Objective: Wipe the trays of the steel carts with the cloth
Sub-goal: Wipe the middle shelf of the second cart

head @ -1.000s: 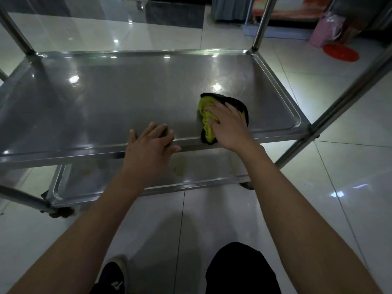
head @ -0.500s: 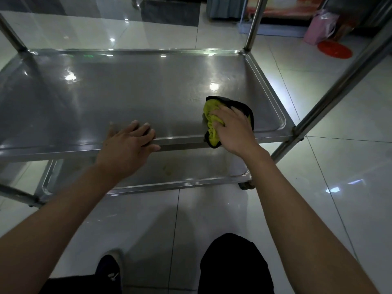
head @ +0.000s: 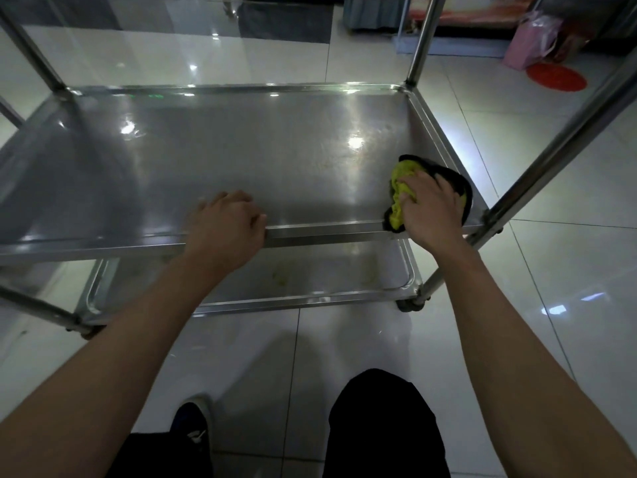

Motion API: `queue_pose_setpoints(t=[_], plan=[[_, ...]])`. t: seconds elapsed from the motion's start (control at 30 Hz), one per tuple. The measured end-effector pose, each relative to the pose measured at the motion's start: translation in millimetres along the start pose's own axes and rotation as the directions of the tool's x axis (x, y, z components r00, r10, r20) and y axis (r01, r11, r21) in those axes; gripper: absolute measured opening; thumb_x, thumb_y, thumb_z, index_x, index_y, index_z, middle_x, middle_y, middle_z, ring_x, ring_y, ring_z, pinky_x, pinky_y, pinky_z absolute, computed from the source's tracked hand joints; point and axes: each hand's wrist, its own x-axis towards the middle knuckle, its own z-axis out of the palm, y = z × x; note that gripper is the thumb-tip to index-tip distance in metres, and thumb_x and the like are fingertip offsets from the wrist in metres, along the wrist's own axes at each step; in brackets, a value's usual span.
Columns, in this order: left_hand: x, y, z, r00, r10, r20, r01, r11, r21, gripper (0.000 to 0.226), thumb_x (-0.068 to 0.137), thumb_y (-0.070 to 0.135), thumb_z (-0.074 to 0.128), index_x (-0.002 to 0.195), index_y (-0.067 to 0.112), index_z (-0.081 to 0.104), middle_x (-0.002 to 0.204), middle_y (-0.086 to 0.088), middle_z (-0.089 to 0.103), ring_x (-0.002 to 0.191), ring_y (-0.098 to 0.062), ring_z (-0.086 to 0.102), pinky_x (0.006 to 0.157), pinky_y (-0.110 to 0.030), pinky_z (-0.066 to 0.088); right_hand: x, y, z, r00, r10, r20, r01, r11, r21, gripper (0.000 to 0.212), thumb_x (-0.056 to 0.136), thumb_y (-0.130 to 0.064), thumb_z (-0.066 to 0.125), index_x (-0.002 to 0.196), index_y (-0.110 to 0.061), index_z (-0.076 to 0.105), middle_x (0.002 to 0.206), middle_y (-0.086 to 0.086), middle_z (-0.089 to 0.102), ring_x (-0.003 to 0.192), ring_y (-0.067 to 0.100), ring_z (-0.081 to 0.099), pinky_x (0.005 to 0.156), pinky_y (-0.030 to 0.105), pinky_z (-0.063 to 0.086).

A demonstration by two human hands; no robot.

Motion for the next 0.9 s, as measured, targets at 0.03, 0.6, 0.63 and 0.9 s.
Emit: queue_pose_setpoints(t=[0.03,0.6,0.63,0.9], plan=[[6.2,2.3,-0.1,1.000,-0.024,0.004,0.024,1.000,0.009,0.028,0.094,0.036,0.053,0.097,0.018,0.074,0.126,-0.004,0.063,0.113,-0.034,0.057,0.099,-0.053,0.045,1.0,-2.5,1.5,1.000,0.000,0.007,0.000,1.000,-0.010,0.044,0.102,-0.029,0.033,0.144,-0.030,0.046,0.160,-0.007,0.031,0.148,0.026,0.019,0.119,0.058,0.012],[8.1,-73.9,-18.6,0.984,-0.173,0.044,0.174,0.985,-0.013,0.027,0.095,0.035,0.057,0.097,0.015,0.074,0.110,-0.010,0.065,0.097,-0.035,0.059,0.084,-0.047,0.052,43.8,-227.4,115.7,0.835,-0.365,0.412,0.377,0.925,0.055,0.053,0.104,-0.040,0.027,0.156,-0.032,0.021,0.167,-0.007,-0.003,0.152,0.026,-0.012,0.117,0.056,-0.015],[7.8,-75.3,-18.7,0.985,-0.163,0.049,0.164,0.986,-0.013,0.027,0.096,0.033,0.054,0.095,0.014,0.074,0.110,-0.009,0.064,0.095,-0.034,0.059,0.083,-0.047,0.052,43.5,-240.5,122.0,0.820,-0.393,0.416,0.403,0.913,0.068,0.052,0.104,-0.039,0.027,0.156,-0.031,0.022,0.167,-0.007,-0.002,0.152,0.025,-0.011,0.116,0.055,-0.015],[7.4,-62.2,-16.7,0.974,-0.225,0.026,0.225,0.974,-0.003,0.033,0.099,0.033,0.048,0.098,0.011,0.072,0.115,-0.010,0.060,0.103,-0.034,0.057,0.082,-0.041,0.047,50.2,-225.4,118.9,0.828,-0.448,0.337,0.432,0.893,0.127,0.045,0.104,-0.038,0.026,0.149,-0.041,0.033,0.166,-0.011,0.011,0.152,0.023,0.002,0.120,0.052,-0.007]])
